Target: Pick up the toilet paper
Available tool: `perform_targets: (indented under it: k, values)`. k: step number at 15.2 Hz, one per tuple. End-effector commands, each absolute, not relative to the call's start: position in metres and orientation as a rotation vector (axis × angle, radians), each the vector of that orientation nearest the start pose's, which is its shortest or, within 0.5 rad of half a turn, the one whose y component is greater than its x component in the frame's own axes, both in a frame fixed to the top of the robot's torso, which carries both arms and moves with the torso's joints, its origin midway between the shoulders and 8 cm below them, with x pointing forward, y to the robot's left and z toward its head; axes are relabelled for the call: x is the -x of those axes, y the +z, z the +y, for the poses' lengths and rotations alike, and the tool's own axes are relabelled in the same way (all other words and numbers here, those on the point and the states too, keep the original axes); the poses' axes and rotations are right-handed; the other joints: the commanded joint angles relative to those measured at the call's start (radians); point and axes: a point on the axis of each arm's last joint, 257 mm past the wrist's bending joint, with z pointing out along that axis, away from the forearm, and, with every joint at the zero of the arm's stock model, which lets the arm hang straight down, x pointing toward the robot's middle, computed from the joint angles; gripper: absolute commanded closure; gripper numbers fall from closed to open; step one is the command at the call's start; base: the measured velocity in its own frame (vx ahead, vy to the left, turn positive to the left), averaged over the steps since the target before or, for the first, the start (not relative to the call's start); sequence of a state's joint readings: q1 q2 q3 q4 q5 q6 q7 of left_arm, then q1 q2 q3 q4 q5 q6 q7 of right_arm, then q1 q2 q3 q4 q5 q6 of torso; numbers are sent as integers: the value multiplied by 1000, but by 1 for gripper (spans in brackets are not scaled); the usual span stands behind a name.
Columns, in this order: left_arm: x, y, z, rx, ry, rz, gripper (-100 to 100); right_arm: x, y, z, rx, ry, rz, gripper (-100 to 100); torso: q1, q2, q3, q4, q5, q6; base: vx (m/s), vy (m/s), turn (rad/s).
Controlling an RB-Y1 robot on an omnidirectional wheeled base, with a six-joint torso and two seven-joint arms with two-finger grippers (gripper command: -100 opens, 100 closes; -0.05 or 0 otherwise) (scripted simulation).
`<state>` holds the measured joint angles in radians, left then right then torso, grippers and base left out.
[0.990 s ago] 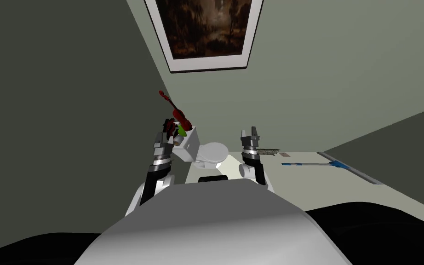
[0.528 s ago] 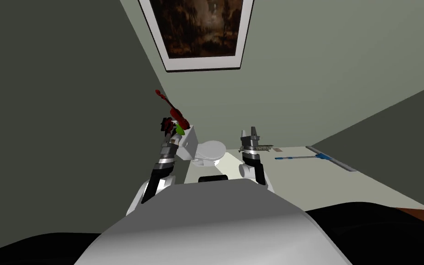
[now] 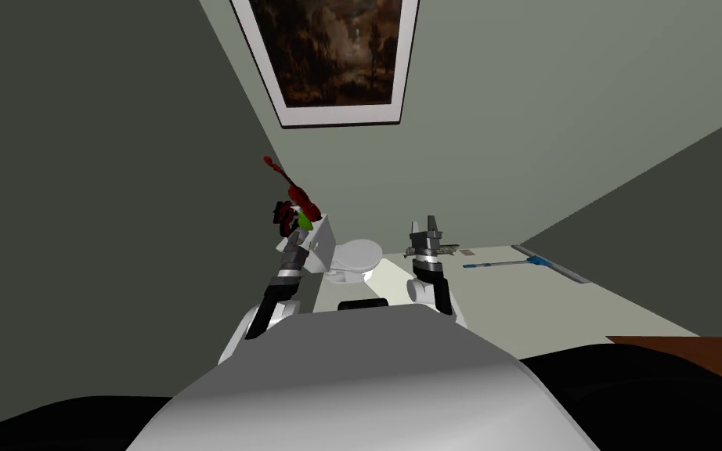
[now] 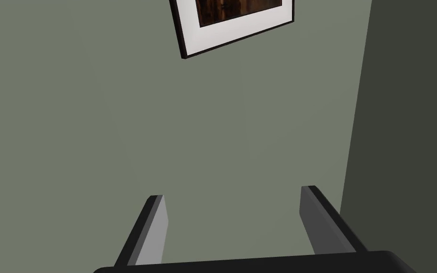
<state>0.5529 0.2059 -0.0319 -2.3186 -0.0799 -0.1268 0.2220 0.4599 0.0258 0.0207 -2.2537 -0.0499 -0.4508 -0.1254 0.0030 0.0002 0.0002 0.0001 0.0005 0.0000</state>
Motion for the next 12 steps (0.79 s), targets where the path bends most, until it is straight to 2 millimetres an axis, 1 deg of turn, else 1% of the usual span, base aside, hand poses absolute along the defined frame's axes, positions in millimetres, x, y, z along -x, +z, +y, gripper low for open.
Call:
perform_targets:
  k: [1,3,5,9,12]
  values:
    - [-388,-78,270,936,-1280,1048,-100,-360,16,-278,-789,1476,547,0,0,0,0,0,0,0,-9,99,-53]
    - [-392,-90,275,957,-1250,1076,-100,-360,17,-278,-789,1476,547,0,7,1,0,0,1,0,-15,194,-96]
    - [-397,-103,280,975,-1212,1107,-100,-360,16,-278,-789,1476,547,0,13,0,0,0,3,0,41,208,-82]
    - [-404,-128,293,1006,-1125,1170,-100,-360,16,-278,-790,1476,548,0,12,-10,-6,-2,3,0,134,180,-48]
    - [-407,-147,302,1030,-1062,1213,-100,-360,16,-278,-789,1476,548,0,12,-12,-7,-3,3,0,142,185,-56]
